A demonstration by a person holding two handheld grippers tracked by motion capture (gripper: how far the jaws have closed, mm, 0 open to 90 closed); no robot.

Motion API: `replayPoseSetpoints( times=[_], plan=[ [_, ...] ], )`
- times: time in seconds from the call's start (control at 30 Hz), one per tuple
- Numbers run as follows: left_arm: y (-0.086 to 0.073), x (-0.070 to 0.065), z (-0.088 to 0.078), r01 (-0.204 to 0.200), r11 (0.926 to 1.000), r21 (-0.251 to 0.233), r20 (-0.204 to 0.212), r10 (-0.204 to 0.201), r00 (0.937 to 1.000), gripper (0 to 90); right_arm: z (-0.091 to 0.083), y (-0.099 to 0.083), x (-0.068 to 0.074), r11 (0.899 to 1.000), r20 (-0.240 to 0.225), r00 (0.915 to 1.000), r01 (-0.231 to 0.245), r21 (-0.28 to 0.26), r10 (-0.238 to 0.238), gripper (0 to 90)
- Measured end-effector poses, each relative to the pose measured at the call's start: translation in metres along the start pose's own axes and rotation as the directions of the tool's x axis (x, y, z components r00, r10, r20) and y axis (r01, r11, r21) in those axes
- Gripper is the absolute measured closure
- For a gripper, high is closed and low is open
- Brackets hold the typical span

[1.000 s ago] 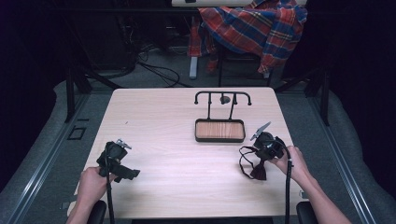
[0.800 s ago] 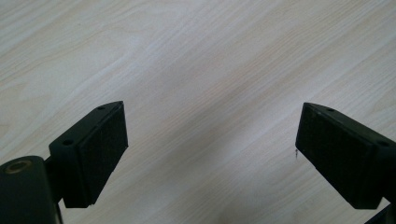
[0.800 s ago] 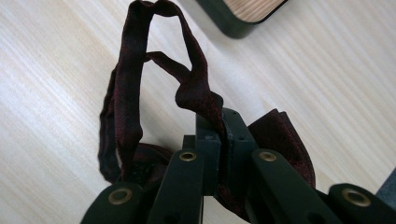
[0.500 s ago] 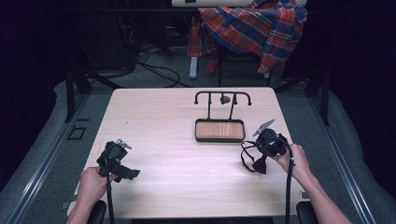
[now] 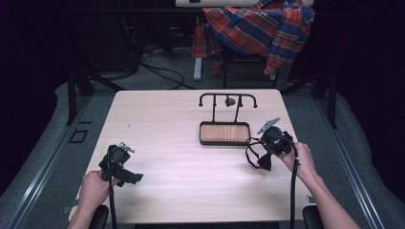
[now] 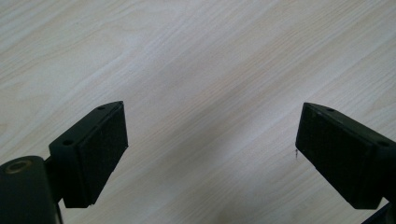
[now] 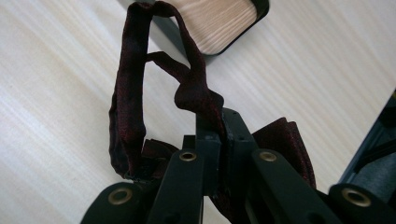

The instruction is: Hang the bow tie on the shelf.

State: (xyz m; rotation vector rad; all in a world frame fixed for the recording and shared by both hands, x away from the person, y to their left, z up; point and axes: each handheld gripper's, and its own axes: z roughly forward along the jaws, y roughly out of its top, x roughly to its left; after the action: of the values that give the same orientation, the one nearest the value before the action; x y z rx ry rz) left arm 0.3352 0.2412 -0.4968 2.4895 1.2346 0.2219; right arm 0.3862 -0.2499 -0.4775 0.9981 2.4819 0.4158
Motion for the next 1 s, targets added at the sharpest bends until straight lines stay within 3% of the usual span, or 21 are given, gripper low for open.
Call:
replayPoseSetpoints(
  times=[0.57, 1.0],
  plan=[
    [0.001, -0.001, 0.000, 0.000, 1.0000, 0.004, 0.004, 0.000, 1.0000, 9.4, -0.005, 0.015, -0.007, 0.998, 0.024, 0.9993, -0.026, -0.064, 0.028, 87.0],
    [0.001, -0.001, 0.000, 0.000, 1.0000, 0.004, 0.005, 0.000, 1.0000, 9.4, -0.012, 0.026, -0.015, 0.997, 0.049, 0.9986, -0.018, -0.081, 0.022, 87.0]
  ],
)
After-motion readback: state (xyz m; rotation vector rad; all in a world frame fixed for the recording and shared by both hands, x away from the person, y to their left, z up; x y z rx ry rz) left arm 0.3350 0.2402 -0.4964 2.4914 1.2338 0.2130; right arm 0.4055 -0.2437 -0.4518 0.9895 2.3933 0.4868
